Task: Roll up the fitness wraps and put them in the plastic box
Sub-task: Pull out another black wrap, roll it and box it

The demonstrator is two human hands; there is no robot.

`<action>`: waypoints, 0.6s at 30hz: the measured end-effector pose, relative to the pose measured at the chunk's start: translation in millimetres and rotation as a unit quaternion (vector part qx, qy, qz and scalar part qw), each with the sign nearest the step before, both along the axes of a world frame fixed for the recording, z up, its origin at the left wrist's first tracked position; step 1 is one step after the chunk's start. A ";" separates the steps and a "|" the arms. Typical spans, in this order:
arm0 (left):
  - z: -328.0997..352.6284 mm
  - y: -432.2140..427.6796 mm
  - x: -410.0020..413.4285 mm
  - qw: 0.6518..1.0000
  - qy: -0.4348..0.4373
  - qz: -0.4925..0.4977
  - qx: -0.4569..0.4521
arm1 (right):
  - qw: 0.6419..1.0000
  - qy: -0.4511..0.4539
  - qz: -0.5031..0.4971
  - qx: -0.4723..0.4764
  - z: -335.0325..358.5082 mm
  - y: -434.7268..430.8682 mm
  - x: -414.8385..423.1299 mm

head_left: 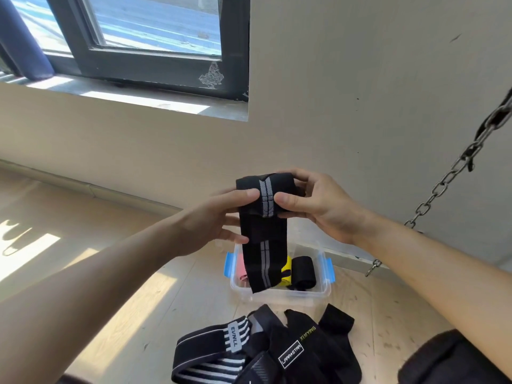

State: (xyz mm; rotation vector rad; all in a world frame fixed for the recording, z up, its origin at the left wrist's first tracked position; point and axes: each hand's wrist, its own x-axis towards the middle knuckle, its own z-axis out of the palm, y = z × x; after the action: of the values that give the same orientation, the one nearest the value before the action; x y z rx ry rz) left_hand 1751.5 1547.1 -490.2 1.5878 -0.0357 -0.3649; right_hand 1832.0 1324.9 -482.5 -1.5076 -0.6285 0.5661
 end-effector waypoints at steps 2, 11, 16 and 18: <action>1.0 -2.2 0.1 1.000 -0.010 0.022 0.008 | 1.000 -0.008 0.001 0.010 -1.9 0.9 0.4; -0.5 -3.5 2.1 0.996 -0.025 0.085 -0.011 | 0.997 -0.050 0.016 -0.058 -3.7 2.6 -2.7; 2.4 -4.5 3.0 0.992 -0.056 0.102 -0.047 | 0.992 0.043 0.060 -0.098 1.3 0.7 -3.3; 0.7 -6.0 3.1 0.991 -0.068 0.110 -0.043 | 0.992 0.064 0.050 -0.092 2.7 1.9 -4.9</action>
State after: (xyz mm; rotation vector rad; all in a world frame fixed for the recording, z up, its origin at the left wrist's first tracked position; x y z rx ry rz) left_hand 1754.5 1541.1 -489.5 1.5123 0.0186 -0.0806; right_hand 1827.1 1326.7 -479.8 -1.6031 -0.5665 0.8096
